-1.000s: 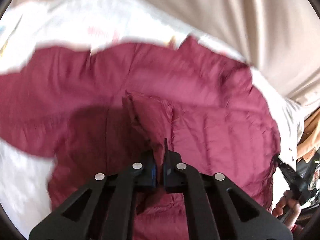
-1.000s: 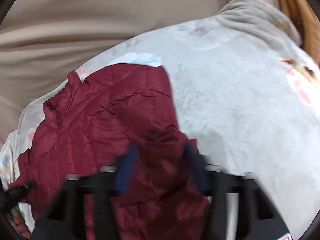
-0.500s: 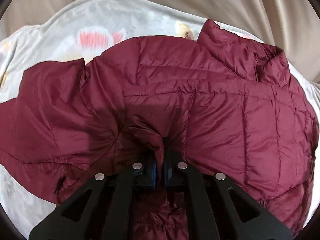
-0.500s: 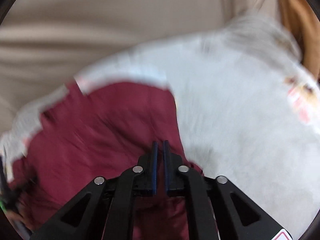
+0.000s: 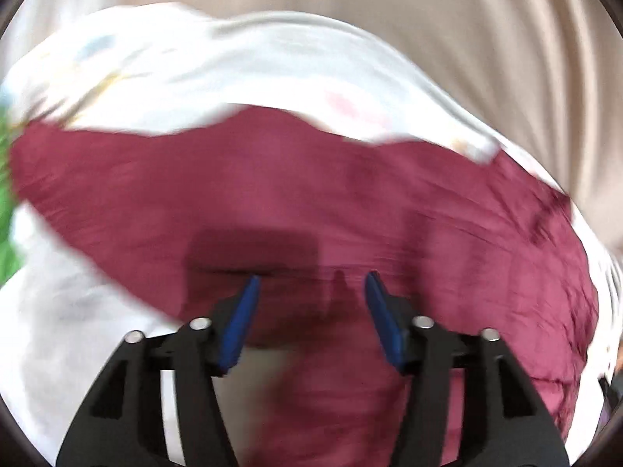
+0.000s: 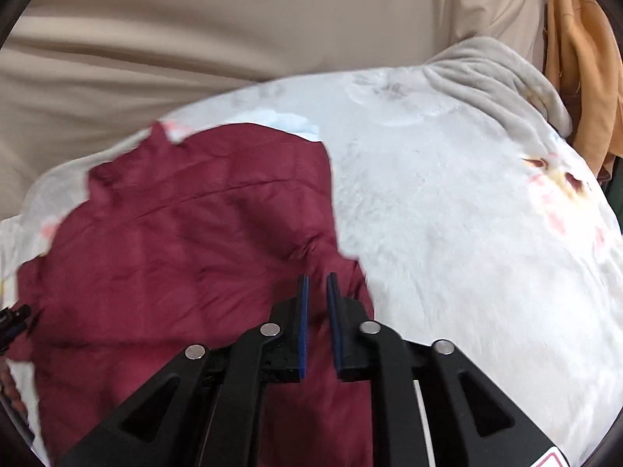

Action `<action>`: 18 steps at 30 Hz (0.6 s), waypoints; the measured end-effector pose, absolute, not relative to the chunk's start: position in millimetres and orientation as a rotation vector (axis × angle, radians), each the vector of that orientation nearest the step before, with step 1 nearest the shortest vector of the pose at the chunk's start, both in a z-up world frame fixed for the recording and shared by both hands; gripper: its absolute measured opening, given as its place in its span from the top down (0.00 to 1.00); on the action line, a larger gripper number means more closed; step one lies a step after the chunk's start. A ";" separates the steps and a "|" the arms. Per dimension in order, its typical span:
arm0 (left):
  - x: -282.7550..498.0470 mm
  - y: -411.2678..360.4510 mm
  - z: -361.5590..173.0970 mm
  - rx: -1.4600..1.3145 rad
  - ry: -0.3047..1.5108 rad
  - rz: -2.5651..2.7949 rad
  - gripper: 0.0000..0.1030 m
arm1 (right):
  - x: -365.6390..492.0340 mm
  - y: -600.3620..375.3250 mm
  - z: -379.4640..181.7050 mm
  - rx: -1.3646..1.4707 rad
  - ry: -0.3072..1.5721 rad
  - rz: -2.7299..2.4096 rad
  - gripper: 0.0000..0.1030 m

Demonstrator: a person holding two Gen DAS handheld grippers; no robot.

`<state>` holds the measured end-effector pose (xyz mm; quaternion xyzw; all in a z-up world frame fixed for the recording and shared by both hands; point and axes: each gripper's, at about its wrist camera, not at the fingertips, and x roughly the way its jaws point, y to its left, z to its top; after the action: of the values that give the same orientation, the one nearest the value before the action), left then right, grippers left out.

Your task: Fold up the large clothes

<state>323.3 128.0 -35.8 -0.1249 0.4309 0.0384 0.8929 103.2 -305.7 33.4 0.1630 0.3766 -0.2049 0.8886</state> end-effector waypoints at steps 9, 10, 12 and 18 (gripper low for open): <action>307.4 370.3 -61.9 -0.640 0.847 0.585 0.40 | 29.5 -191.3 8.5 0.308 0.927 -0.239 0.78; 310.3 385.4 -67.2 -0.682 0.823 0.607 0.40 | 29.4 -183.1 4.5 0.303 0.948 -0.223 0.76; 319.7 401.5 -81.8 -0.750 0.829 0.624 0.41 | 30.9 -168.6 -0.8 0.291 0.985 -0.203 0.74; 343.8 381.6 -66.6 -0.660 0.787 0.490 0.98 | 36.4 -144.0 -1.5 0.273 1.013 -0.189 0.71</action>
<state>343.8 381.6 -66.6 -0.3124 0.3727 0.2319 0.8424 36.4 -144.0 -1.5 0.1302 0.4829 -0.0902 0.8612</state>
